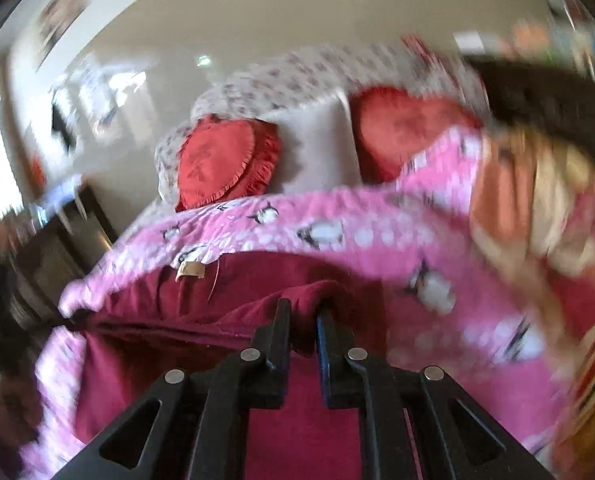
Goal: Fold small clothes
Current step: 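Lift the hem with both grippers and fold it toward the collar, then lay the hem onto the collar and open both grippers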
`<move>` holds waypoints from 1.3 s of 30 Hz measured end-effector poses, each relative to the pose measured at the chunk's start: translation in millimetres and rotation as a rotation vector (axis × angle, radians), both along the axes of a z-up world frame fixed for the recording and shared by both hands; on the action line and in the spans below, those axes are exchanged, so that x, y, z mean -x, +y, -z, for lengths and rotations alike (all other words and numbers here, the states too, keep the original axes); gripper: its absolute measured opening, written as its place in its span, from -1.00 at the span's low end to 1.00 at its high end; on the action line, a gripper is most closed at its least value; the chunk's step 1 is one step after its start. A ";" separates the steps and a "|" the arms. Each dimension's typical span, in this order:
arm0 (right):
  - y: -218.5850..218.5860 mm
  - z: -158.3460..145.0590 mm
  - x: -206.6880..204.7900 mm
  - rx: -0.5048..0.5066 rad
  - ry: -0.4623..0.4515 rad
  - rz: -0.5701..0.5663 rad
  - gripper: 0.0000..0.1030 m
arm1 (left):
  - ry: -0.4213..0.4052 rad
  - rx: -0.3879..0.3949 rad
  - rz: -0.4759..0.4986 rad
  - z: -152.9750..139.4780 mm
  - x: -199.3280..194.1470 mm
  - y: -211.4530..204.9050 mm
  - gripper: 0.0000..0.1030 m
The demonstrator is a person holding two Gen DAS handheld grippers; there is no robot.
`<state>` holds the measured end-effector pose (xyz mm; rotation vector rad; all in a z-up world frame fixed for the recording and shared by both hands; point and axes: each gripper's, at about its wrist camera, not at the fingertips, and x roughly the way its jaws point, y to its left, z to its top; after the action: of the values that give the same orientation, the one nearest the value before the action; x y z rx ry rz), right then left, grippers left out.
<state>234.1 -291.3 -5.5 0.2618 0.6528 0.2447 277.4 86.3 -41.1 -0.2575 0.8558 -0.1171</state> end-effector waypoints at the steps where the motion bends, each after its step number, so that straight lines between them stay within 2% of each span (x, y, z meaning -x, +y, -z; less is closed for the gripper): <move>1: -7.9 5.6 -2.0 -0.077 0.023 0.007 -0.80 | 0.012 0.025 -0.010 2.3 -1.9 3.5 -0.78; 3: -17.8 8.5 -0.1 -0.186 0.028 0.002 -0.68 | 0.028 0.077 -0.019 4.2 -2.5 7.6 -0.71; 4: -21.1 8.0 2.8 -0.224 0.029 -0.007 -0.52 | 0.032 0.088 -0.018 4.0 -1.4 9.3 -0.67; 6: -25.3 0.9 10.3 -0.254 0.007 -0.027 -0.34 | 0.016 0.081 -0.005 -0.7 2.8 9.2 -0.66; 8: -28.9 -10.3 21.9 -0.239 -0.035 -0.023 -0.28 | -0.033 0.047 -0.002 -9.0 10.8 9.2 -0.66; 10: -30.9 -20.9 31.5 -0.230 -0.074 -0.036 -0.28 | -0.060 0.049 -0.011 -15.9 17.3 8.3 -0.66; 15: -10.2 -28.5 42.3 -0.070 -0.109 -0.077 -0.28 | -0.110 0.054 -0.045 -28.8 20.4 -1.4 -0.66; 16: -5.7 -27.4 43.2 -0.043 -0.110 -0.088 -0.28 | -0.112 0.062 -0.039 -30.7 19.1 -3.2 -0.61; 18: 10.3 -22.9 45.5 0.041 -0.113 -0.127 -0.28 | -0.082 0.123 -0.001 -30.2 11.0 -2.3 -0.20; 19: 14.7 -20.0 46.6 0.063 -0.111 -0.142 -0.28 | -0.061 0.161 0.008 -28.6 6.4 1.2 0.11; 20: 19.5 -14.8 47.3 0.089 -0.106 -0.154 -0.28 | -0.056 0.172 0.002 -28.8 4.9 3.3 0.21; 23: 25.4 -5.3 46.9 0.122 -0.099 -0.169 -0.28 | -0.078 0.157 -0.069 -34.7 6.4 19.8 0.23; 25: 24.9 -0.4 43.4 0.123 -0.091 -0.163 -0.28 | -0.144 0.102 -0.195 -45.0 16.3 32.0 0.23; 26: 23.2 0.7 40.9 0.115 -0.090 -0.154 -0.28 | -0.165 0.091 -0.211 -47.3 19.5 32.0 0.24; 27: 21.0 0.4 37.5 0.101 -0.092 -0.141 -0.28 | -0.186 0.073 -0.205 -49.8 21.4 25.7 0.24; 29: 20.6 -3.7 30.5 0.107 -0.099 -0.103 -0.40 | -0.209 0.041 -0.144 -51.0 21.6 5.8 0.24; 31: 23.9 -8.3 18.6 0.116 -0.089 -0.079 -0.76 | -0.232 -0.025 -0.063 -48.2 21.2 -28.9 0.24; 32: 29.2 -9.8 10.2 0.140 -0.077 -0.073 -0.83 | -0.233 -0.056 -0.039 -45.1 19.5 -40.7 0.24; 35: 45.4 -12.1 -15.2 0.204 -0.065 -0.075 -0.86 | -0.208 -0.161 0.011 -26.7 6.2 -73.6 0.24; 37: 49.3 -8.3 -31.0 0.242 -0.047 -0.053 -0.87 | -0.194 -0.228 -0.015 -11.3 -5.4 -77.1 0.24; 39: 44.4 0.3 -51.2 0.261 -0.021 -0.003 -0.87 | -0.166 -0.257 -0.057 2.8 -15.0 -68.6 0.24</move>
<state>285.3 -246.9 -5.8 0.0075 0.6564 0.1626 292.4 17.7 -43.9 -0.0298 0.6894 0.0253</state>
